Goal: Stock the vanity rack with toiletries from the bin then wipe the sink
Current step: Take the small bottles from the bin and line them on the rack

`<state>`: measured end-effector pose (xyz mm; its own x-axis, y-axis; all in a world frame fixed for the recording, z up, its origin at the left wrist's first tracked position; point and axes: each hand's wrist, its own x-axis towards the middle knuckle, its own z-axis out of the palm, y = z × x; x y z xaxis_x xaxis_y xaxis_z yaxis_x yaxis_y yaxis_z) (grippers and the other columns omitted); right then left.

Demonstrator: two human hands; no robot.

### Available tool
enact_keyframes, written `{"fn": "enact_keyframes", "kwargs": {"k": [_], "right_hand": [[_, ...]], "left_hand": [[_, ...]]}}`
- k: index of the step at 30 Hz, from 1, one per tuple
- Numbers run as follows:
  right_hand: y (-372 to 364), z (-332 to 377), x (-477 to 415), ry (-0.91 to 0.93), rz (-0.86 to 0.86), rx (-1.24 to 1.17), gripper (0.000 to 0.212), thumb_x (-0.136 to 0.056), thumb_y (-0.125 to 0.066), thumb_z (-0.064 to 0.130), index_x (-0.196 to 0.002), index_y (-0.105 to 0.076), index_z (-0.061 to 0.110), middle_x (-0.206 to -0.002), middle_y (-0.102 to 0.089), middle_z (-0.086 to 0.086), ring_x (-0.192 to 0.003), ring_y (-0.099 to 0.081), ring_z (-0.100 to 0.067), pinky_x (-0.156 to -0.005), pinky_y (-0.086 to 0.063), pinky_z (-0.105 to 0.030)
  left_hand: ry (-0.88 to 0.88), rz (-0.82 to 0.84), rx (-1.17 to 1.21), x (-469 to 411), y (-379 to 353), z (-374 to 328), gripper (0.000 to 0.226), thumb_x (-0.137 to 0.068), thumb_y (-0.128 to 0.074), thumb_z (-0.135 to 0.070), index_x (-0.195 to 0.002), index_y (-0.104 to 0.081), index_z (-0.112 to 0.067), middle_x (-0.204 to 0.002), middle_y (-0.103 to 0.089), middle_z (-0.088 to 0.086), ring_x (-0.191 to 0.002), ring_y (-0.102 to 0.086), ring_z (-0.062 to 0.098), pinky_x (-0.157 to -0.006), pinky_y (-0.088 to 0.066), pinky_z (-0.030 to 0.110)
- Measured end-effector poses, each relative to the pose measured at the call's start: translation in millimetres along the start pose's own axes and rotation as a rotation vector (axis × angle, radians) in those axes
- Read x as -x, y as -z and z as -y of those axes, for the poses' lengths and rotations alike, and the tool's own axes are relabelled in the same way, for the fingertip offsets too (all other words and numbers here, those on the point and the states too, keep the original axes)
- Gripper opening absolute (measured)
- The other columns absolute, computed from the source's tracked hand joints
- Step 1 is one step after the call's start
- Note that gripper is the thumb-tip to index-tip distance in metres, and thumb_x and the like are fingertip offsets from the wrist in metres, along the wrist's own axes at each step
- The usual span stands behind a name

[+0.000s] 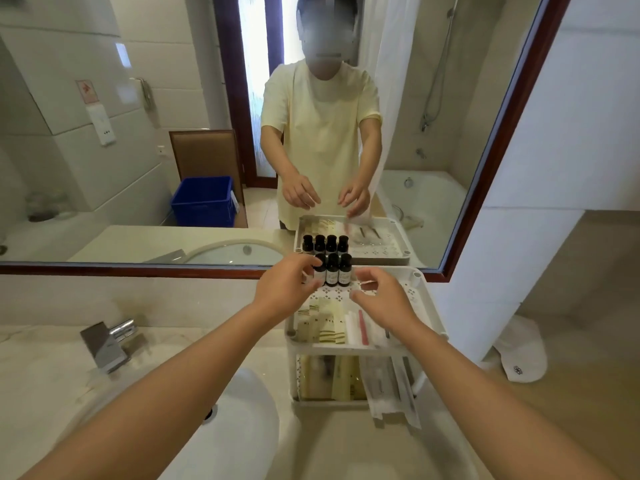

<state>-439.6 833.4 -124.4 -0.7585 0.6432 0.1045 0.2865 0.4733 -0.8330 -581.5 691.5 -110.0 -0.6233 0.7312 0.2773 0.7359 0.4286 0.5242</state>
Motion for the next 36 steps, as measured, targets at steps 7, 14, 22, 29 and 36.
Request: {"fn": "enact_keyframes", "kwargs": {"k": [7, 14, 22, 29, 36], "right_hand": [[-22.2, 18.8, 56.0, -0.034, 0.045, 0.011, 0.046, -0.084, -0.069, 0.020, -0.128, -0.056, 0.022, -0.119, -0.059, 0.008, -0.103, -0.058, -0.007, -0.090, -0.052, -0.033], [-54.0, 40.1, 115.4, -0.076, 0.075, -0.046, 0.047, -0.085, -0.068, 0.019, -0.130, -0.054, 0.023, -0.121, -0.058, 0.008, -0.104, -0.058, -0.009, -0.088, -0.053, -0.030], [-90.9, 59.2, 179.1, -0.079, 0.053, -0.030, 0.047, -0.081, -0.071, 0.021, -0.127, -0.059, 0.017, -0.114, -0.062, 0.005, -0.103, -0.059, -0.010, -0.091, -0.051, -0.030], [-121.7, 76.2, 217.9, -0.082, 0.105, -0.017, 0.048, -0.079, -0.073, 0.023, -0.125, -0.059, 0.020, -0.112, -0.060, 0.009, -0.102, -0.058, -0.008, -0.090, -0.052, -0.030], [-159.3, 96.3, 245.8, 0.006, 0.270, 0.007, 0.044, -0.080, -0.074, 0.021, -0.121, -0.057, 0.024, -0.114, -0.058, 0.011, -0.105, -0.055, -0.007, -0.084, -0.043, -0.020]], "left_hand": [[0.145, 0.085, 0.228, 68.3, 13.3, 3.1, 0.036, -0.090, -0.062, -0.041, -0.123, -0.056, -0.028, -0.101, -0.064, -0.015, -0.083, -0.064, 0.001, -0.075, -0.058, 0.032], [0.218, 0.111, 0.383, 133.2, 31.6, 17.6, 0.033, -0.092, -0.059, -0.036, -0.121, -0.058, -0.021, -0.099, -0.064, -0.008, -0.089, -0.064, 0.010, -0.080, -0.056, 0.035], [0.272, 0.123, 0.524, 200.9, 43.4, 41.5, 0.026, -0.092, -0.059, -0.035, -0.116, -0.060, -0.026, -0.099, -0.065, -0.007, -0.090, -0.064, 0.011, -0.083, -0.054, 0.036], [0.365, 0.049, 0.641, 256.3, 58.9, 62.7, 0.023, -0.091, -0.061, -0.028, -0.114, -0.060, -0.026, -0.097, -0.065, -0.006, -0.086, -0.065, 0.012, -0.078, -0.053, 0.032], [0.472, -0.100, 0.619, 316.6, 82.8, 86.8, 0.021, -0.091, -0.060, -0.027, -0.112, -0.061, -0.030, -0.099, -0.064, -0.009, -0.091, -0.063, 0.012, -0.080, -0.054, 0.031]]}}
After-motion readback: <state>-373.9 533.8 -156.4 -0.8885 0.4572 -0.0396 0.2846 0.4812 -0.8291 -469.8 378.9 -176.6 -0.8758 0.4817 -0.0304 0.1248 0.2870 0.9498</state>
